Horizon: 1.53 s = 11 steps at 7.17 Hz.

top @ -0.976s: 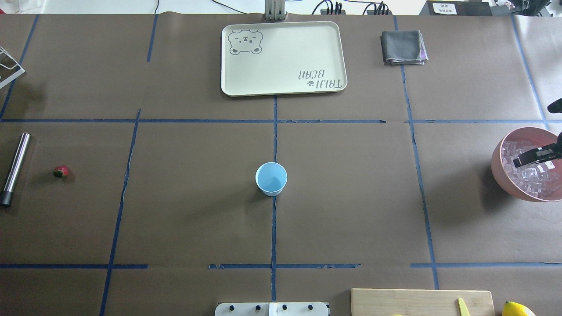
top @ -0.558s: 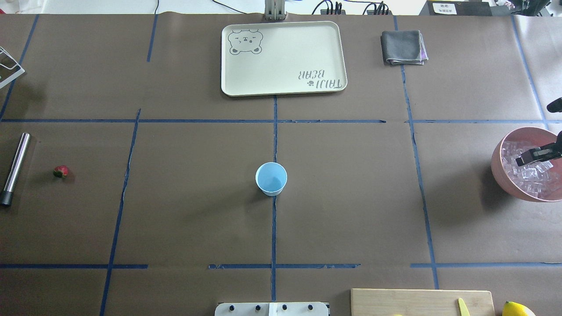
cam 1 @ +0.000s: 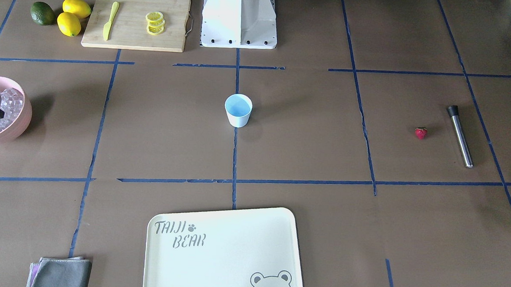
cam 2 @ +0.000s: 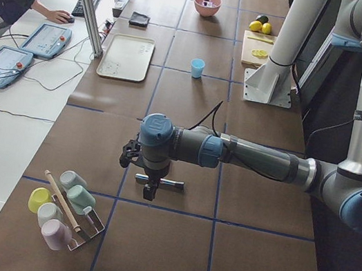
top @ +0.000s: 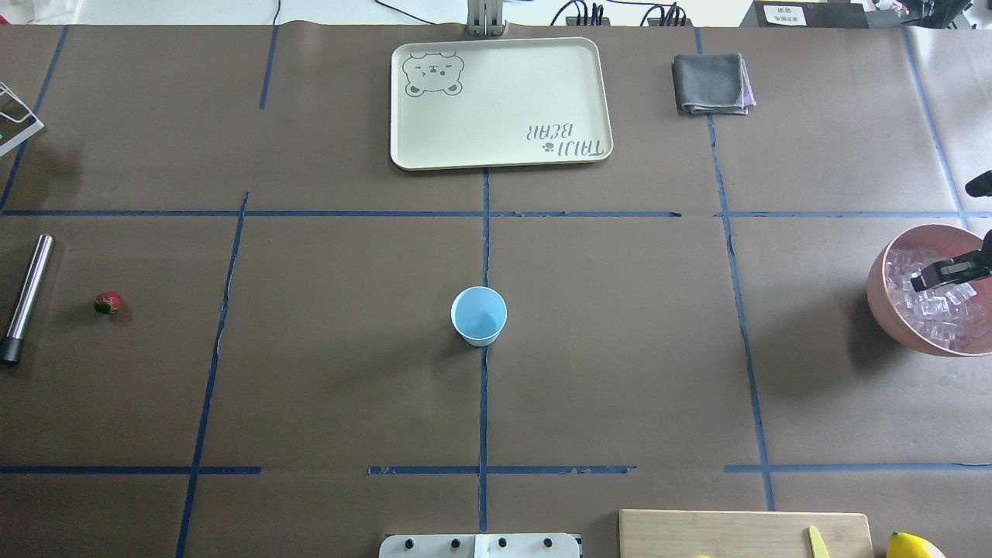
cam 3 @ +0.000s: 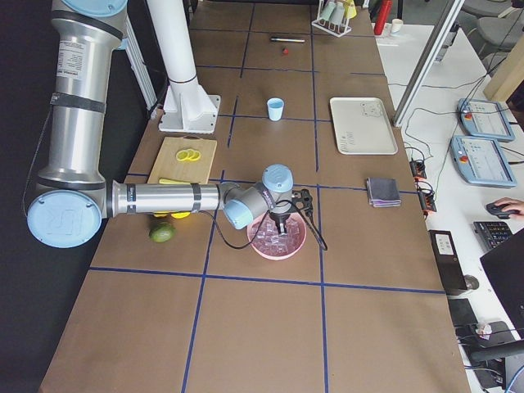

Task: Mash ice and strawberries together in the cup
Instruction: 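Close the right gripper on an ice cube in the bowl, then carry the ice cube with the right gripper over the light-blue cup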

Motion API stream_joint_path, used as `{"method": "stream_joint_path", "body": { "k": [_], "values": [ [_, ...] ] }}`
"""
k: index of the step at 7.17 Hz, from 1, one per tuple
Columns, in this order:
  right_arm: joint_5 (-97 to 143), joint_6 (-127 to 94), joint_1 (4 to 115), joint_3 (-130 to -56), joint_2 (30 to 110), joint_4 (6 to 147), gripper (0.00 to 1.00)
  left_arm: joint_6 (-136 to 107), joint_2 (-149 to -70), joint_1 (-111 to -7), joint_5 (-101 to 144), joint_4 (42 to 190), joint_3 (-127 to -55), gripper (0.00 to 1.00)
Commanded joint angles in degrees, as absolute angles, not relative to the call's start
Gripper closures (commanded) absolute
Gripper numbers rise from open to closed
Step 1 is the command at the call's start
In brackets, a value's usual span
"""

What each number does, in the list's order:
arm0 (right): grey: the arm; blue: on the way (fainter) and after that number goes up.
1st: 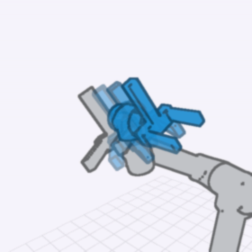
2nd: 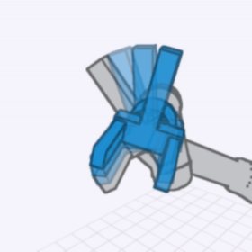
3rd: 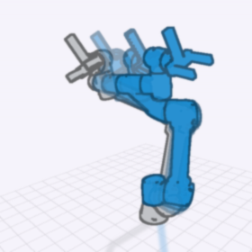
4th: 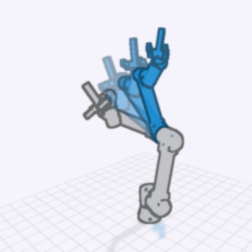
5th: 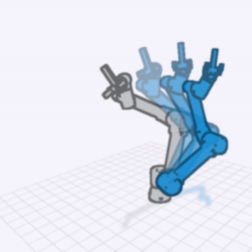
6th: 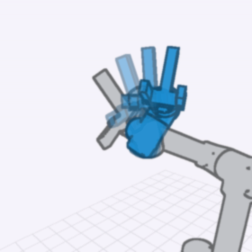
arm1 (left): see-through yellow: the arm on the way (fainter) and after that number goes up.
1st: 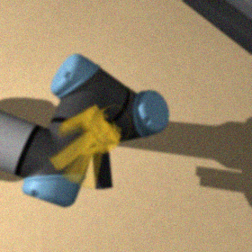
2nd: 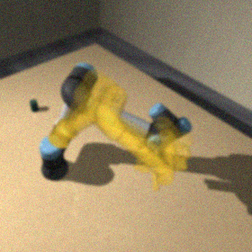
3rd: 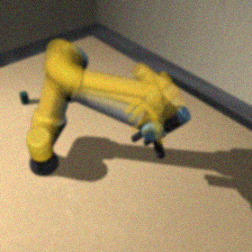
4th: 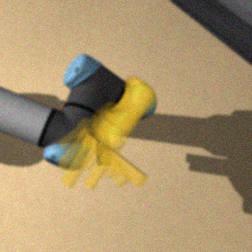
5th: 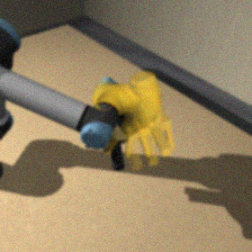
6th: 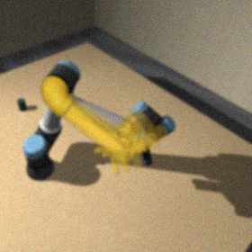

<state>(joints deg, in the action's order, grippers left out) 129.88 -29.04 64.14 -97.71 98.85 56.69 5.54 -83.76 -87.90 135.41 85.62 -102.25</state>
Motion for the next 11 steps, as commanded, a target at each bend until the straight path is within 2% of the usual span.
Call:
{"method": "stream_joint_path", "body": {
  "k": [1,3,4,6,8,10,11],
  "values": [
    [130.3,-28.9,65.7,-103.2,99.1,59.8,0.98,5.5,-83.8,-88.0,135.5,85.7,-102.3,0.00],
    [129.5,-29.0,65.2,-113.5,95.1,78.0,1.00,5.5,-83.8,-87.9,135.5,85.7,-102.3,0.00],
    [128.8,-29.4,64.8,-114.6,88.6,84.4,1.00,5.5,-83.8,-88.0,135.5,85.7,-102.5,0.00],
    [128.1,-32.0,61.5,-114.7,79.0,94.1,1.00,5.5,-83.8,-88.0,135.8,85.7,-102.8,0.00],
    [123.4,-42.7,53.0,-114.3,65.6,105.2,1.00,5.5,-83.8,-88.0,135.9,85.7,-103.1,0.00],
    [117.1,-56.2,42.5,-112.4,58.0,106.1,1.00,5.4,-83.8,-88.0,135.9,85.7,-103.2,0.00],
    [113.9,-62.3,38.2,-109.2,52.8,106.2,1.00,5.4,-83.8,-88.0,135.9,85.7,-103.2,0.00]
  ]
}}
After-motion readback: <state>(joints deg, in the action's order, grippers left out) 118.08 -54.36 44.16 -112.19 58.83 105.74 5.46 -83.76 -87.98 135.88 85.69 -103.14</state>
